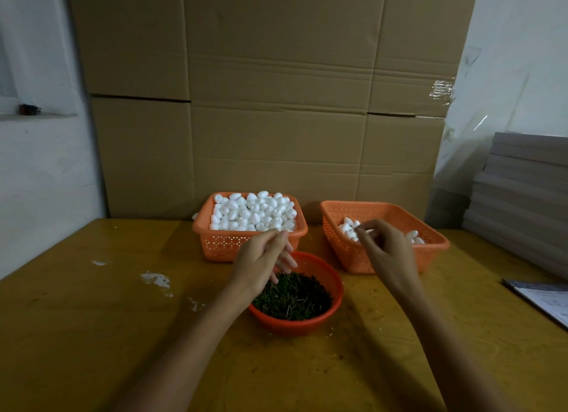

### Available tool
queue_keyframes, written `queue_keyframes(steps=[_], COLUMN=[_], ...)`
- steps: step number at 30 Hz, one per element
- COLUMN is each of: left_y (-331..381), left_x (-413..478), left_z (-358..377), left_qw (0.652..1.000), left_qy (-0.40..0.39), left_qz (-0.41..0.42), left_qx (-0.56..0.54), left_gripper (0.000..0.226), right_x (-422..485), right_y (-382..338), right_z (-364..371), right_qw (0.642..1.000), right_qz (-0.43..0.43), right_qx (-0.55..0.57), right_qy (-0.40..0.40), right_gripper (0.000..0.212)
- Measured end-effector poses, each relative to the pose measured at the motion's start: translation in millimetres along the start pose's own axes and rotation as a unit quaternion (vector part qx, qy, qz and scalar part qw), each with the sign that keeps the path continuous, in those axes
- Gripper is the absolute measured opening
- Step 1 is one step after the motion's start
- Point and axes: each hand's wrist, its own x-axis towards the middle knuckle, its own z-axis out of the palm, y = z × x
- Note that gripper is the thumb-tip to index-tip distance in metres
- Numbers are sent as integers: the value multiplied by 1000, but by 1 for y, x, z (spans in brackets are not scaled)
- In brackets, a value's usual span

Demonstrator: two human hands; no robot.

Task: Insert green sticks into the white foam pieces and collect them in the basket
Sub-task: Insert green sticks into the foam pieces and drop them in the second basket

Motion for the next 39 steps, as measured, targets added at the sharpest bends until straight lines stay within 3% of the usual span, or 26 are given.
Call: queue_keyframes(steps=[3, 6, 8, 10, 12, 13, 16, 20, 24, 28, 39], left_y=[-4, -8, -8, -8, -8, -9, -14, -12, -5, -11, -14], left_x=[2, 3, 3, 5, 9, 13, 24, 48, 69, 77, 80], left_z=[-1, -1, -1, 0, 1, 1, -2, -6, -6, -8, -8], left_qw=[999, 990, 979, 957, 913, 887, 831, 785, 798, 818, 840], left_qy=[10, 16, 12, 28, 61, 70, 32, -38, -86, -77, -86], left_qz=[13, 36, 52, 92, 130, 129, 48, -30, -88, -111, -117], left_qx=[46, 136, 198, 275, 381, 438, 553, 618, 590, 559, 523], left_gripper=[29, 27, 25, 18, 9, 20, 53, 68, 75, 77, 66], right_x=[-21, -39, -47, -50, -49, -48, -45, -43, -43, -44, -46], right_y=[-36, -56, -59, -61, -65, -66, -67, -67, -66, -65, -65], right_z=[24, 43, 48, 50, 50, 50, 52, 53, 54, 54, 53], right_qw=[978, 892, 847, 843, 843, 839, 830, 830, 831, 832, 831], right_qz=[-105, -161, -145, -140, -131, -126, -114, -96, -95, -94, -88], right_qx=[-50, -169, -241, -265, -269, -273, -281, -282, -287, -286, -290], right_qy=[-174, -388, -451, -447, -447, -453, -468, -472, -468, -466, -466], right_gripper=[21, 41, 51, 53, 54, 55, 56, 59, 59, 59, 58])
